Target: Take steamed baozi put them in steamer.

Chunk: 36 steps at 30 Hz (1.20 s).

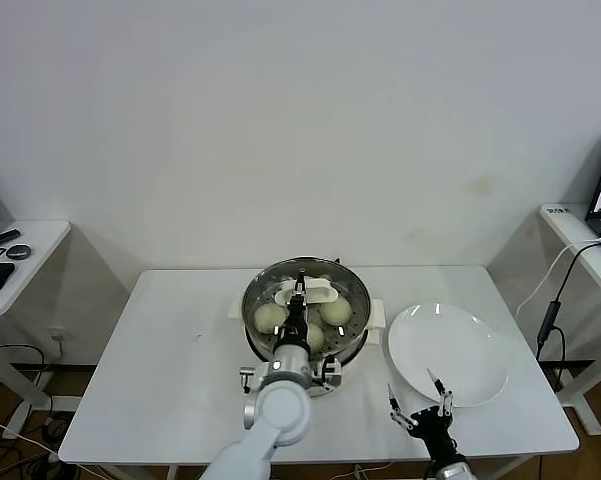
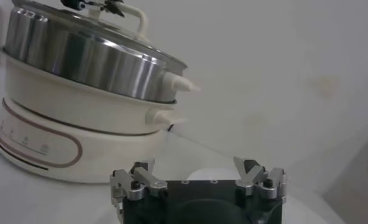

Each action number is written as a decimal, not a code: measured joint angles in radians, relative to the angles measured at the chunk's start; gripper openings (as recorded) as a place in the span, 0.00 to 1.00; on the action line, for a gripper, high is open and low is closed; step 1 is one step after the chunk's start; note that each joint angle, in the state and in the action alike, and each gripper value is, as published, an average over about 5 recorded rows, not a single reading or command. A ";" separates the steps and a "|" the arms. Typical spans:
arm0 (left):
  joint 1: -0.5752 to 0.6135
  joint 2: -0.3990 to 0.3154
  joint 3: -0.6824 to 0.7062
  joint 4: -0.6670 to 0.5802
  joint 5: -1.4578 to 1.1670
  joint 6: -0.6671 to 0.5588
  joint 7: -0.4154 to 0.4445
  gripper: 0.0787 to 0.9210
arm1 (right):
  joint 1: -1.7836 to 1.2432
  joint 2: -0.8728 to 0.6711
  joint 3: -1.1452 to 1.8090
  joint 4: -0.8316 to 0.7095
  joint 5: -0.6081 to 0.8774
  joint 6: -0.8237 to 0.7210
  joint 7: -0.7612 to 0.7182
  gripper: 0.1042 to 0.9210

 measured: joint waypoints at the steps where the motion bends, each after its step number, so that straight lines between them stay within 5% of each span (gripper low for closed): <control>1: 0.002 0.000 -0.002 0.000 0.001 -0.002 -0.003 0.09 | 0.000 0.000 -0.001 0.000 0.000 0.000 0.000 0.88; 8: 0.022 0.000 -0.015 -0.013 -0.013 -0.011 -0.023 0.13 | -0.003 0.000 -0.003 0.002 -0.001 -0.001 -0.002 0.88; 22: 0.131 0.078 -0.056 -0.208 -0.274 -0.023 -0.082 0.59 | -0.008 -0.002 -0.011 0.010 0.002 -0.008 -0.004 0.88; 30: 0.339 0.149 -0.189 -0.419 -0.747 -0.136 -0.189 0.85 | -0.019 -0.014 -0.005 0.021 0.017 -0.016 -0.007 0.88; 36: 0.552 0.154 -0.348 -0.497 -1.116 -0.319 -0.274 0.88 | -0.035 -0.031 -0.011 0.039 0.066 -0.044 -0.012 0.88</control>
